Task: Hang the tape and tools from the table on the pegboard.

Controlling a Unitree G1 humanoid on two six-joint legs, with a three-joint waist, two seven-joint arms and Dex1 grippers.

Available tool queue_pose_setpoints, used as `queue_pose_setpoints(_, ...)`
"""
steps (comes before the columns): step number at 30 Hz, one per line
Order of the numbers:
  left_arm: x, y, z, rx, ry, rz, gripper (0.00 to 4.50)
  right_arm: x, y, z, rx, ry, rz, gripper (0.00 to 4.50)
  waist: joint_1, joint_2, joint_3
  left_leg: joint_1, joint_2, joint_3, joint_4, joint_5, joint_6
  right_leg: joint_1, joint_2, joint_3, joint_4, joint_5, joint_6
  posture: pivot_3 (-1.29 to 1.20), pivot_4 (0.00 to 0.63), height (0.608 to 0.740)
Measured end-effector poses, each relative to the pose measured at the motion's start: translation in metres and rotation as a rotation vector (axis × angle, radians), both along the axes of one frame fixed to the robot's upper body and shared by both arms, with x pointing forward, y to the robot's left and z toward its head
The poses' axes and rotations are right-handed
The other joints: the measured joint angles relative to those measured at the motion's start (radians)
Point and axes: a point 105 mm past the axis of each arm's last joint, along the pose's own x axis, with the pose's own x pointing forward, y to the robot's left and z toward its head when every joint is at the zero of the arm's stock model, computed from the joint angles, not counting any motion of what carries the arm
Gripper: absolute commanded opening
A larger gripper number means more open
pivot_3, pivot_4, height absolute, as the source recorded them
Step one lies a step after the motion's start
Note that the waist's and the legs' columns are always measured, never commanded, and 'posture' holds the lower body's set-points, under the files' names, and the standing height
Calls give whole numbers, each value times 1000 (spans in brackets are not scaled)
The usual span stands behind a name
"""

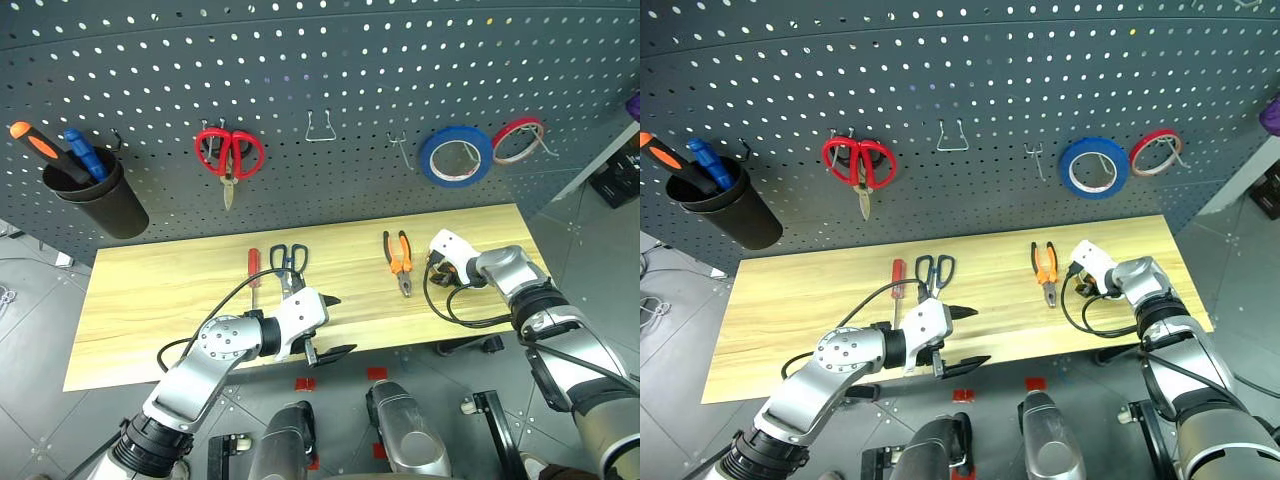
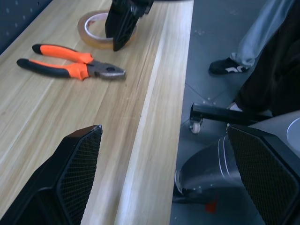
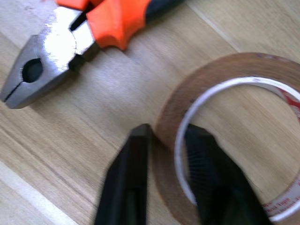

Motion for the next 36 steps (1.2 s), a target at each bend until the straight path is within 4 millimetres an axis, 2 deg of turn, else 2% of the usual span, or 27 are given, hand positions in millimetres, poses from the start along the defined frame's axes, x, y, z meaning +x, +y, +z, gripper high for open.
queue_pose_setpoints(2,0,0,1,-3,-2,2,4500,-1,-1,0,4,-6,-4,427,0,0,0,-1,0,0,4,0,0,0,0,0,1,1,1,-344,263,740)
queue_pose_setpoints(5,4,2,4,-12,-14,17,4500,-8,-17,3,-8,-75,-16,427,9,2,-1,-5,-1,-1,6,0,0,-3,0,-1,1,2,2,-360,257,740)
queue_pose_setpoints(8,10,7,9,-34,-32,58,4500,-13,-30,22,-11,-192,-38,427,11,2,-1,-7,-1,-1,6,0,0,-4,-1,0,1,2,3,-381,254,740)
queue_pose_setpoints(11,16,11,17,-93,-42,98,4500,-31,-32,43,-30,-360,-49,427,11,3,-2,-8,0,-1,5,0,0,-5,0,-1,0,2,3,-400,256,740)
queue_pose_setpoints(13,20,16,24,-143,-50,131,4500,-54,-21,52,-44,-492,-60,427,11,3,-2,-9,1,-1,4,0,0,-7,1,-1,1,2,3,-403,256,740)
queue_pose_setpoints(15,21,22,31,-182,-55,151,4500,-73,-2,53,-45,-588,-43,427,1,3,-2,-9,1,1,4,0,0,-9,1,1,2,2,3,-401,258,740)
queue_pose_setpoints(17,19,25,38,-215,-63,158,4500,-86,21,63,-37,-701,9,427,-7,3,-2,-7,1,4,5,0,0,-9,1,5,5,3,4,-391,259,740)
queue_pose_setpoints(20,18,31,46,-255,-71,171,4500,-91,63,99,34,-926,77,427,-17,3,-2,-5,1,5,5,2,0,-9,1,8,7,7,6,-384,257,740)
queue_pose_setpoints(22,17,33,53,-279,-82,172,4500,-85,89,132,89,-1081,125,427,-25,3,-2,-4,0,5,5,6,1,-9,1,8,6,10,8,-370,253,740)
queue_pose_setpoints(23,17,33,55,-286,-84,168,4500,-82,96,148,100,-1149,142,427,-26,3,-3,-4,-1,5,5,6,1,-9,1,8,6,10,8,-367,252,740)
queue_pose_setpoints(25,18,36,56,-277,-85,175,4500,-74,102,164,102,-1215,163,427,-22,1,-4,-5,-1,5,5,6,1,-9,1,7,6,10,8,-359,250,740)
queue_pose_setpoints(27,19,39,57,-274,-92,187,4500,-63,106,164,105,-1222,167,427,-18,0,-5,-6,-1,5,5,6,1,-10,1,8,4,10,7,-347,246,740)
queue_pose_setpoints(31,18,39,58,-269,-96,184,4500,-33,111,150,121,-1158,172,427,-23,-1,-5,-7,-1,12,5,6,1,-13,1,15,5,11,7,-347,246,740)
queue_pose_setpoints(34,18,38,59,-269,-102,184,4500,-20,117,149,147,-1141,188,427,-29,-1,-5,-6,-1,14,5,6,2,-15,1,18,7,11,7,-331,243,740)
queue_pose_setpoints(36,17,37,61,-270,-108,184,4500,-10,119,143,155,-1095,195,1155,-30,-1,-5,-6,-1,16,5,6,2,-15,2,19,8,11,7,-331,242,740)
